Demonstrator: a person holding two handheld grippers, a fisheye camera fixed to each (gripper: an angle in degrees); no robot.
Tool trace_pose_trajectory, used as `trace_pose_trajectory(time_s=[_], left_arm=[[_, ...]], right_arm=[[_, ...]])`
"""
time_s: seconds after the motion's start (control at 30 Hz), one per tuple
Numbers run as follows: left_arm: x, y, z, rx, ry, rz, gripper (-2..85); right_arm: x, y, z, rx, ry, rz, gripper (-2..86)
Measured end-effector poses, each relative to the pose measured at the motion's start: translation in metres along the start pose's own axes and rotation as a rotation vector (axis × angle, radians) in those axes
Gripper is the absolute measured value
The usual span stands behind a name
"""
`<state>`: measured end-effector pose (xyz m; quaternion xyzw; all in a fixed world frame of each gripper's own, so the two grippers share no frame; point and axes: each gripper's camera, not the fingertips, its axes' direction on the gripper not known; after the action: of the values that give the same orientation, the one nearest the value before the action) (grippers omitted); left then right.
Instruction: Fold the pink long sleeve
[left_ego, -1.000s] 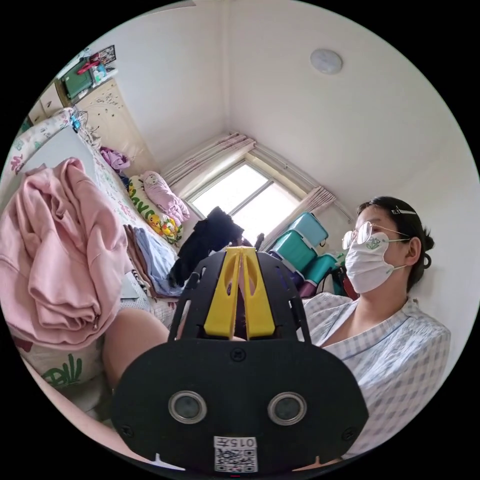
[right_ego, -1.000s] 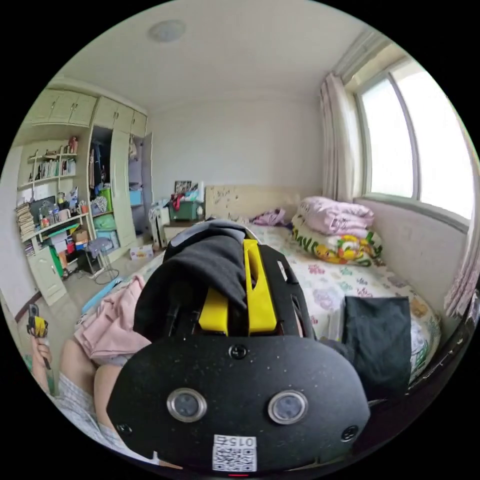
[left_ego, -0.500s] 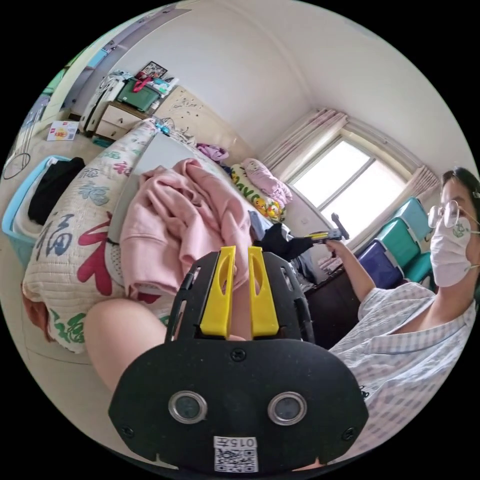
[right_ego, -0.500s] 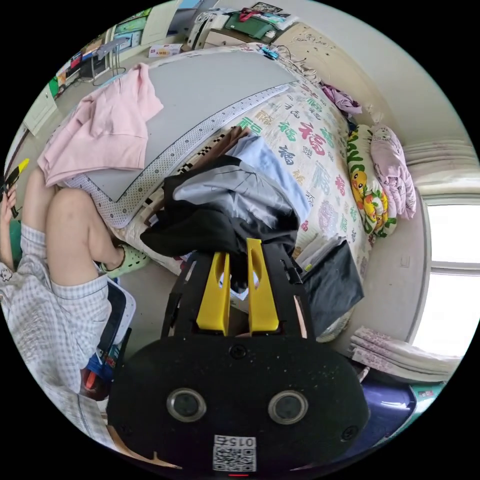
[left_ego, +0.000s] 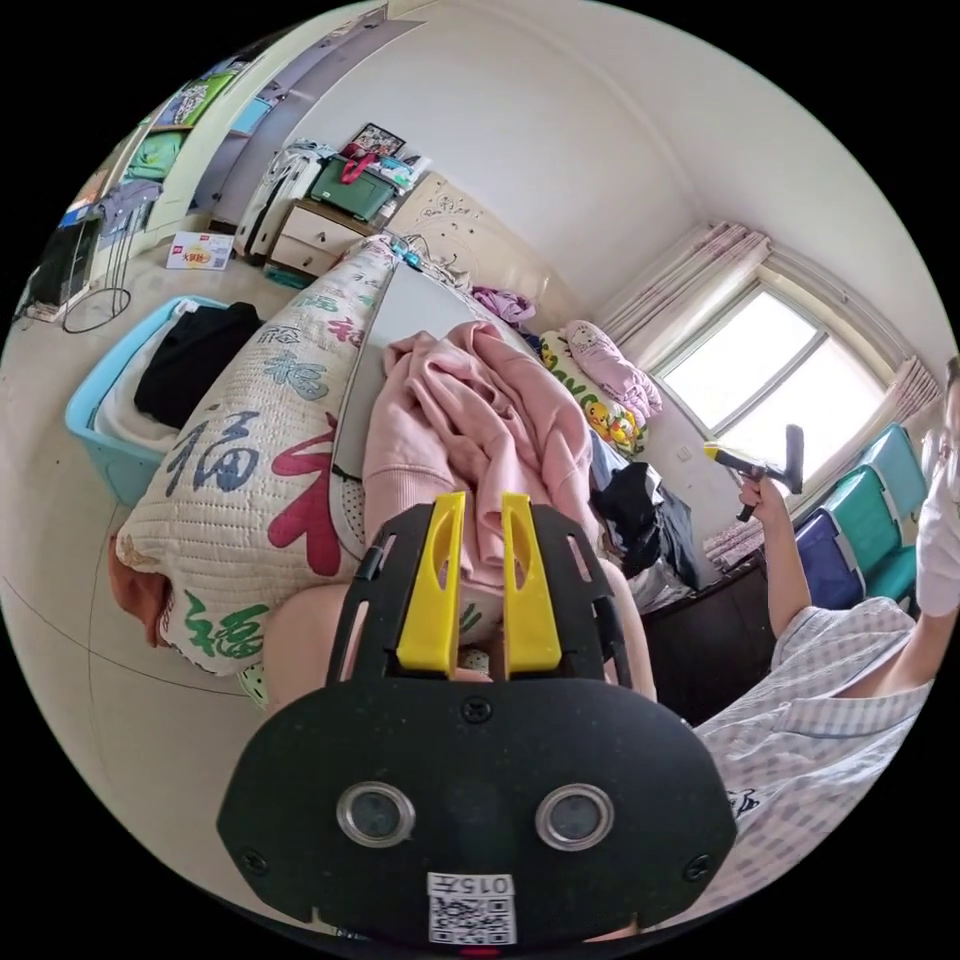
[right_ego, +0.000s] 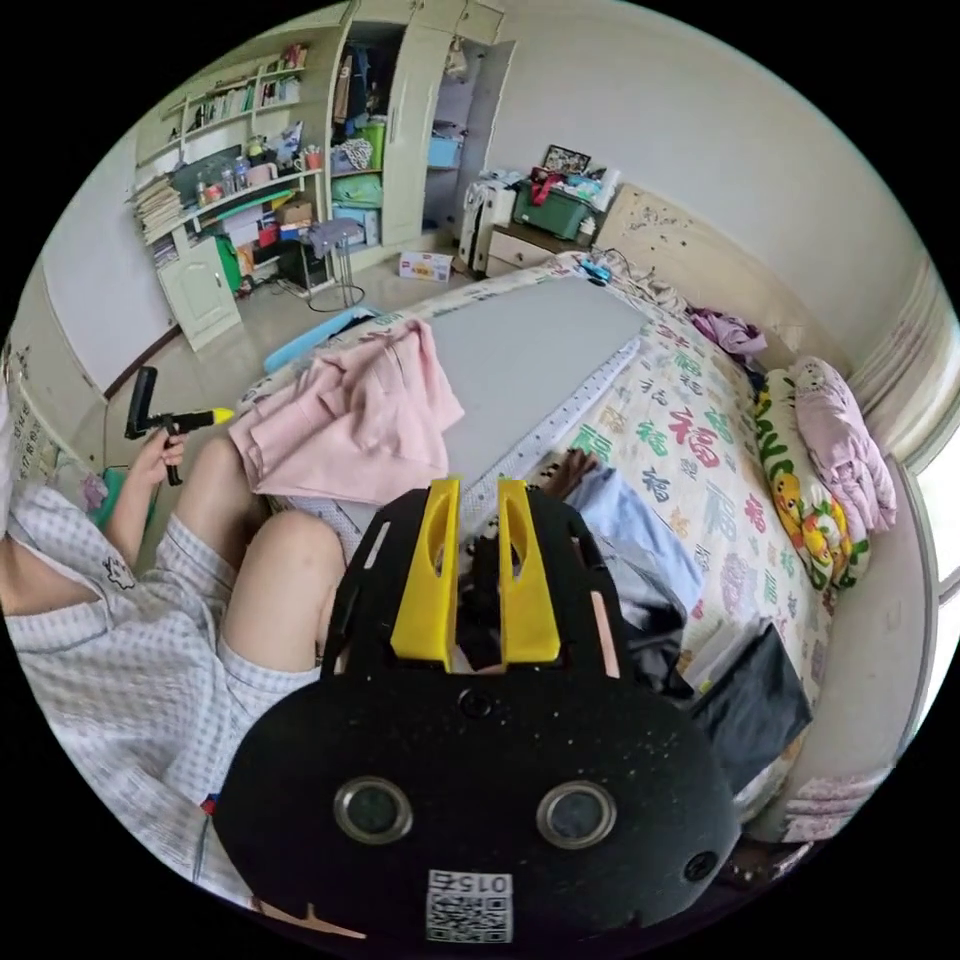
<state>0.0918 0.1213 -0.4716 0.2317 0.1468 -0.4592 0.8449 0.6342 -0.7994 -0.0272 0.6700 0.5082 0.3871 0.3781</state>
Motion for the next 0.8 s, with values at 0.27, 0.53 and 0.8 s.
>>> trace_pose_trajectory(time_s=[0.27,0.53,0.8], left_arm=[[-0.007,-0.023,0.034,-0.086,-0.181,0.039,13.4],[0.003,-0.043,0.095,-0.343,-0.100,0.171,6.3],[0.024,-0.008,0.063,-0.271,-0.171,0.220,3.2]], right_arm=[[0.032,-0.065,0.184,-0.041,-0.260,0.150,14.5],[0.105,0.022,0.171,-0.025,-0.455,0.312,1.5],[0.112,0.209,0.086,-0.180,-0.067,0.331,0.9]])
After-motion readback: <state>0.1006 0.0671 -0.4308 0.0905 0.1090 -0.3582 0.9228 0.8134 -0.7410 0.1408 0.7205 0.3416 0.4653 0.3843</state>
